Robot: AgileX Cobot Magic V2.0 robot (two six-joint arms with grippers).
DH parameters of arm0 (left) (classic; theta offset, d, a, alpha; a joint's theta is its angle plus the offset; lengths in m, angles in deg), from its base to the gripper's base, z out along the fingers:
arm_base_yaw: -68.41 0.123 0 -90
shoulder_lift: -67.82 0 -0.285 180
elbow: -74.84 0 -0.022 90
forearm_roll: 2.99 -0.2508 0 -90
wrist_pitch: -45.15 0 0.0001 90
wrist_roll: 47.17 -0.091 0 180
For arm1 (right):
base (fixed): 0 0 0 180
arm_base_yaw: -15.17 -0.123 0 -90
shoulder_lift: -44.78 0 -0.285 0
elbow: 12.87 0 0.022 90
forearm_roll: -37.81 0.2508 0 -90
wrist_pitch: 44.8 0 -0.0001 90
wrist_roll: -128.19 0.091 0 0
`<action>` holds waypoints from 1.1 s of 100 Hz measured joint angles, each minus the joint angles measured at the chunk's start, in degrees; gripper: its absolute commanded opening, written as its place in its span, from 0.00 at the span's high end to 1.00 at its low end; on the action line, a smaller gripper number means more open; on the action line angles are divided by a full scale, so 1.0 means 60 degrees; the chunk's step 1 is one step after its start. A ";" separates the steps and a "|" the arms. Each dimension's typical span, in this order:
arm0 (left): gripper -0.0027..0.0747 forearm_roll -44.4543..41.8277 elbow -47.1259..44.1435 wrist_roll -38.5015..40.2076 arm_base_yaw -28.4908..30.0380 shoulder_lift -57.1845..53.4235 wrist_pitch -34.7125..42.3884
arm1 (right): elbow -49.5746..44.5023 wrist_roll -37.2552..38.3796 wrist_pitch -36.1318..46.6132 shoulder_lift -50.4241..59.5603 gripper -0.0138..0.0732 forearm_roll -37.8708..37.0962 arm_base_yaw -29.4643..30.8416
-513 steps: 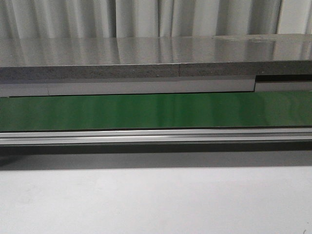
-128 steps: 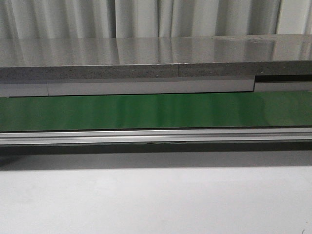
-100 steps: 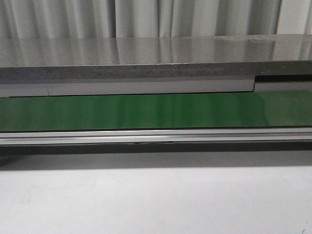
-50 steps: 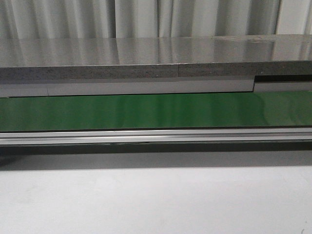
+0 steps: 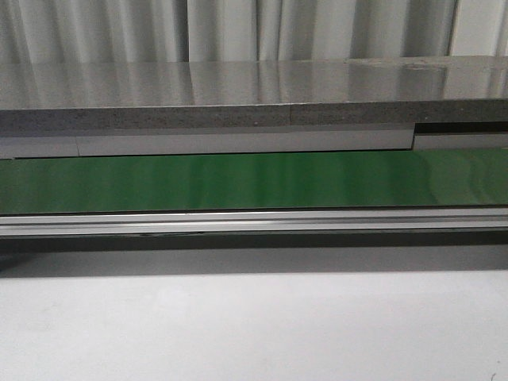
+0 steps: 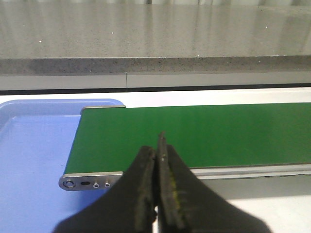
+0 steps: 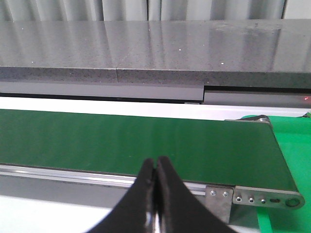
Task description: Move button from left to right
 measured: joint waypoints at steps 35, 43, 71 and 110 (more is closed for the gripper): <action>0.99 0.0000 0.0000 0.0000 0.0000 -0.0004 0.0000 | -0.1547 0.0021 0.0449 0.1516 0.92 -0.0023 -0.0022; 0.99 0.0000 0.0000 0.0000 0.0000 -0.0004 0.0000 | -0.1733 0.0021 0.0613 0.1516 0.92 -0.0023 0.0063; 0.99 0.0000 0.0000 0.0000 0.0000 -0.0004 0.0000 | -0.1812 0.0040 0.0959 0.1516 0.92 -0.0023 0.0293; 0.99 0.0000 0.0000 0.0000 0.0000 -0.0004 0.0000 | -0.1812 0.0040 0.0959 0.1516 0.92 -0.0023 0.0293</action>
